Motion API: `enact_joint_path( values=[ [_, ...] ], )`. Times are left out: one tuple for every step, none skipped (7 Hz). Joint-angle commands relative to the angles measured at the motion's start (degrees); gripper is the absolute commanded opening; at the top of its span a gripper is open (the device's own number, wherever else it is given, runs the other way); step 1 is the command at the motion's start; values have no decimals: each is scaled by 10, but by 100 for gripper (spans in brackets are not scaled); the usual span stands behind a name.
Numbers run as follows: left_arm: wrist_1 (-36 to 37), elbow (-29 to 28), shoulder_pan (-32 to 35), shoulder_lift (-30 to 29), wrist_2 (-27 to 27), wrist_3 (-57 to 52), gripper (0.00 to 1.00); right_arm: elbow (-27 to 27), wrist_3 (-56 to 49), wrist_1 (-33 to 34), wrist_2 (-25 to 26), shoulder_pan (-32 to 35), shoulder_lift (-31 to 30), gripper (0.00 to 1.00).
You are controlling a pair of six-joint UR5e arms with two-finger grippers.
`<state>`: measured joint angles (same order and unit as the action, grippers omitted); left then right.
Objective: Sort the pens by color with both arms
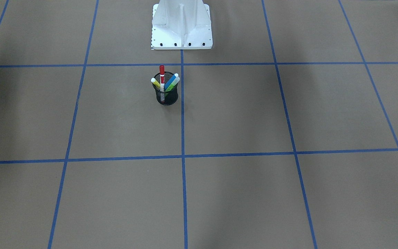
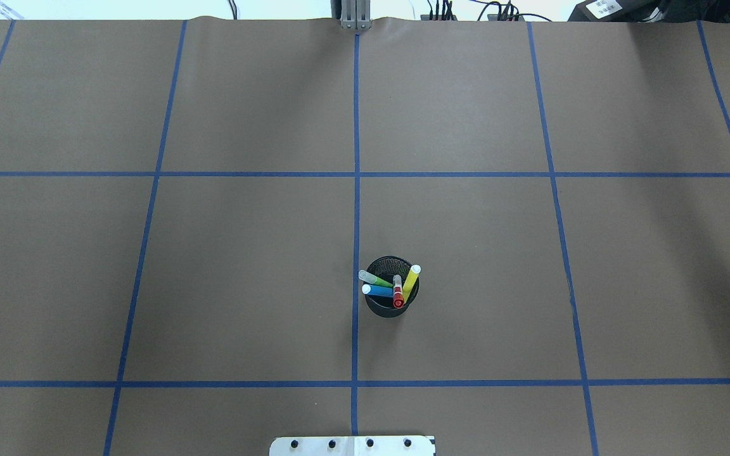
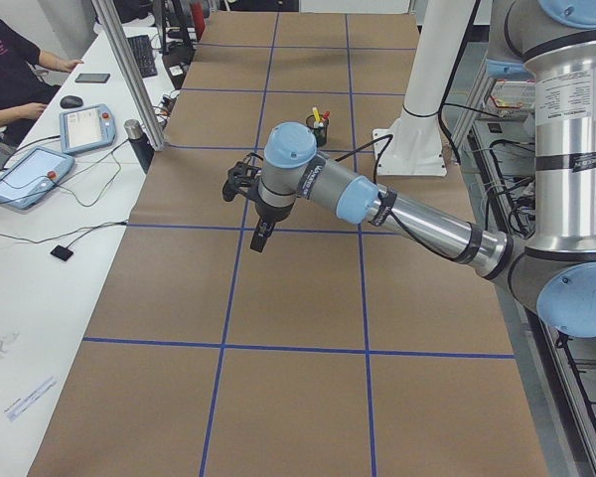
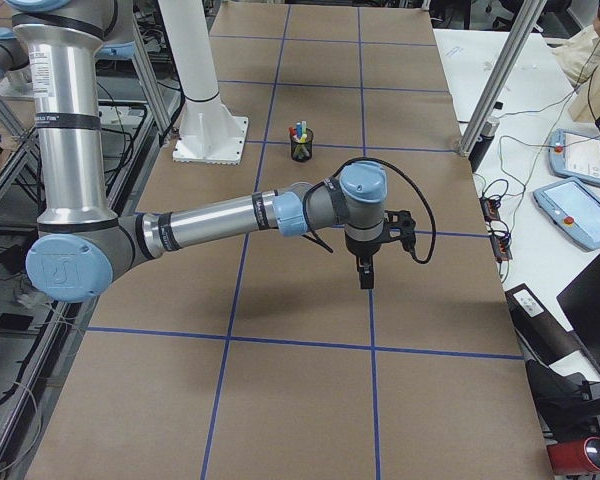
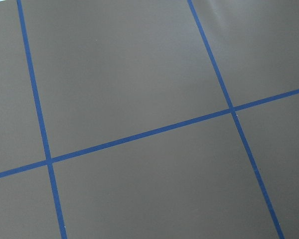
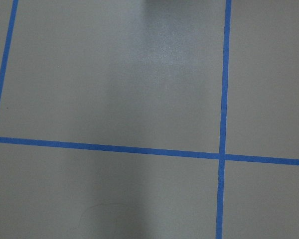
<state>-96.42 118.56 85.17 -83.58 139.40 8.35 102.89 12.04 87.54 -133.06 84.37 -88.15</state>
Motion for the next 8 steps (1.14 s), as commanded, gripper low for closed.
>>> enact_joint_path(
  values=[
    [0, 0, 0, 0, 0, 0, 100, 0, 1, 0, -3, 0, -2, 100],
    [0, 0, 0, 0, 0, 0, 100, 0, 1, 0, -6, 0, 3, 100],
    [0, 3, 0, 0, 1, 0, 100, 1, 0, -1, -24, 0, 5, 100],
    [0, 2, -1, 0, 1, 0, 100, -4, 1, -3, -29, 0, -5, 100],
    [-1, 3, -1, 0, 1, 0, 100, 0, 2, 4, -31, 0, -5, 99],
    [-1, 4, -1, 0, 1, 0, 100, -7, 2, 4, -32, -2, 0, 99],
    [0, 4, -1, 0, 1, 0, 100, 0, 3, 3, -39, -2, 1, 99],
    [0, 4, -1, 0, 2, 0, 100, 0, 4, -3, -50, -2, 1, 99]
  ],
)
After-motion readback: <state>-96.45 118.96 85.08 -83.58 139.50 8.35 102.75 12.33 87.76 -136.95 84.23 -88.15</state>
